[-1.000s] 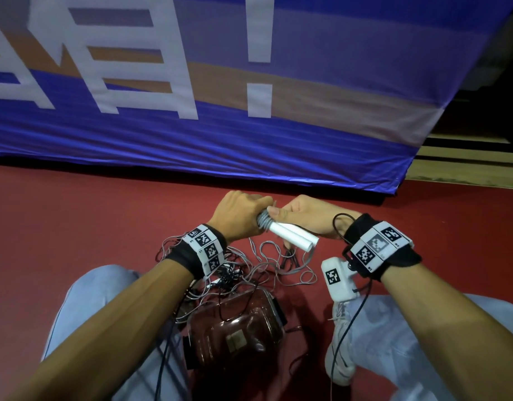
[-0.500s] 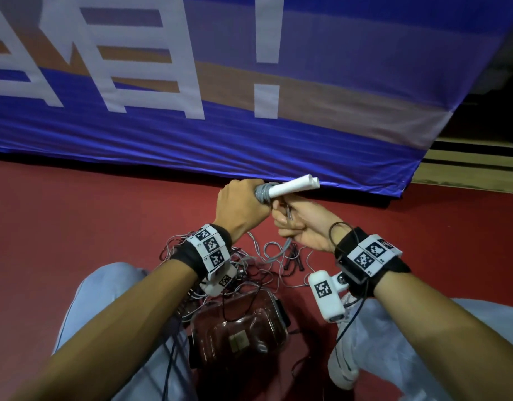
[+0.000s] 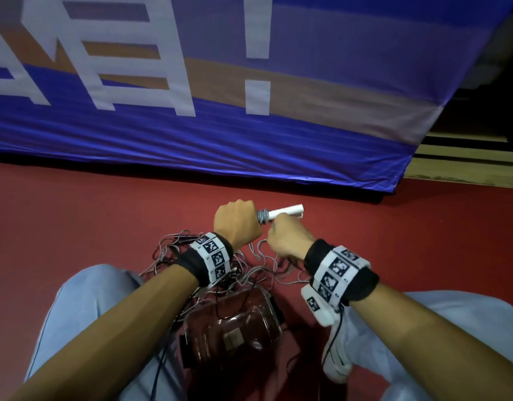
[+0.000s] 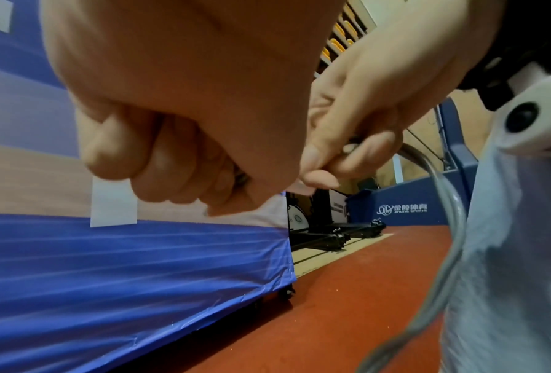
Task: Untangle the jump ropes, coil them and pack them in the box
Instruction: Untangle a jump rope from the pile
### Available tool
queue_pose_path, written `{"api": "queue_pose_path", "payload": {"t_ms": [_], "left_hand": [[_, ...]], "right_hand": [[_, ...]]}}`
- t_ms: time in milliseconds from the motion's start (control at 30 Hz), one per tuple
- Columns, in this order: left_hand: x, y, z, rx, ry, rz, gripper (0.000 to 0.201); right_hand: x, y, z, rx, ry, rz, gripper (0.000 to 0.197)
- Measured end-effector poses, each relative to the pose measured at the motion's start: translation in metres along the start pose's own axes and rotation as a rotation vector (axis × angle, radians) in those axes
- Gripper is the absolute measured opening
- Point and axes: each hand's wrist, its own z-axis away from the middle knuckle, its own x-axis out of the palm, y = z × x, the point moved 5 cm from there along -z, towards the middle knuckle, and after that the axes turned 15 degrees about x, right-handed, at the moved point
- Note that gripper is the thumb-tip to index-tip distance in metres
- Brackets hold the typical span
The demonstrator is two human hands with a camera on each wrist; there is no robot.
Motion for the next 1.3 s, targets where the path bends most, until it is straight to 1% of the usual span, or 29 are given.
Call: {"api": "queue_pose_path", "payload": {"t_ms": [33,67,133,167,200,267,400,467,533,600,633,667,700,733,767,800,900,967,1000,1033,1100,1167,1233,1300], "left_hand": [[0.004,0.002,0.001,0.035,-0.05,-0.016,0.013],[0.008,0.004,0.001,0.07,-0.103,-0.026,0.013],[0.013,0.005,0.0,0.127,-0.165,-0.036,0.016],[0.012,0.006,-0.001,0.156,-0.166,-0.035,0.017],[0.01,0.007,-0.003,0.186,-0.157,-0.036,0.018],[0.002,0.007,-0.006,0.242,-0.14,-0.053,0.02],[-0.01,0.001,-0.009,0.348,-0.122,-0.125,0.022],[-0.012,-0.004,-0.01,0.365,-0.124,-0.127,0.023],[-0.012,-0.005,-0.009,0.382,-0.122,-0.12,0.025],[-0.011,-0.006,-0.008,0.399,-0.135,-0.111,0.028],[-0.009,-0.007,-0.007,0.405,-0.156,-0.109,0.028],[-0.006,-0.008,-0.006,0.411,-0.185,-0.112,0.027],[-0.003,-0.009,-0.004,0.416,-0.217,-0.115,0.025],[0.001,-0.008,-0.002,0.421,-0.25,-0.112,0.023],[0.005,-0.005,0.0,0.432,-0.279,-0.105,0.021],[0.008,-0.002,0.002,0.446,-0.299,-0.1,0.02],[0.009,0.011,0.005,0.503,-0.283,-0.117,0.022],[0.006,0.017,0.005,0.553,-0.247,-0.14,0.029],[0.004,0.018,0.005,0.571,-0.233,-0.152,0.033],[0.001,0.019,0.004,0.588,-0.215,-0.16,0.034],[-0.008,0.02,0.002,0.626,-0.163,-0.192,0.029],[-0.017,0.02,0.001,0.68,-0.088,-0.259,0.023],[-0.025,0.019,0.002,0.713,-0.01,-0.319,0.024],[-0.031,0.015,0.005,0.739,0.041,-0.306,0.02]], "right_hand": [[-0.001,0.002,0.003,-0.051,0.071,0.153,0.025],[-0.003,0.004,0.006,-0.109,0.129,0.287,0.026],[-0.01,0.003,0.013,-0.221,0.243,0.479,0.019],[-0.016,0.002,0.015,-0.262,0.294,0.515,0.02],[-0.023,0.0,0.017,-0.288,0.335,0.539,0.026],[-0.032,-0.004,0.016,-0.298,0.403,0.554,0.033],[-0.036,-0.014,0.019,-0.325,0.46,0.575,0.035],[-0.036,-0.019,0.02,-0.361,0.501,0.601,0.039],[-0.034,-0.021,0.021,-0.373,0.507,0.62,0.044],[-0.033,-0.02,0.019,-0.346,0.453,0.618,0.058],[-0.032,-0.019,0.017,-0.321,0.376,0.598,0.061],[-0.03,-0.017,0.014,-0.309,0.252,0.553,0.058],[-0.025,-0.014,0.011,-0.313,0.106,0.502,0.05],[-0.02,-0.011,0.009,-0.33,-0.01,0.469,0.04],[-0.017,-0.008,0.008,-0.355,-0.07,0.46,0.033],[-0.017,-0.005,0.008,-0.374,-0.078,0.467,0.032],[-0.026,-0.001,0.01,-0.408,0.011,0.517,0.043],[-0.038,-0.002,0.012,-0.418,0.12,0.513,0.057],[-0.044,-0.002,0.011,-0.409,0.154,0.492,0.066],[-0.049,0.0,0.008,-0.392,0.158,0.456,0.071],[-0.055,0.006,0.002,-0.35,0.087,0.329,0.074],[-0.054,0.011,-0.001,-0.335,-0.014,0.248,0.072],[-0.049,0.011,0.002,-0.343,-0.125,0.204,0.067],[-0.045,0.008,0.006,-0.354,-0.25,0.113,0.06]]}}
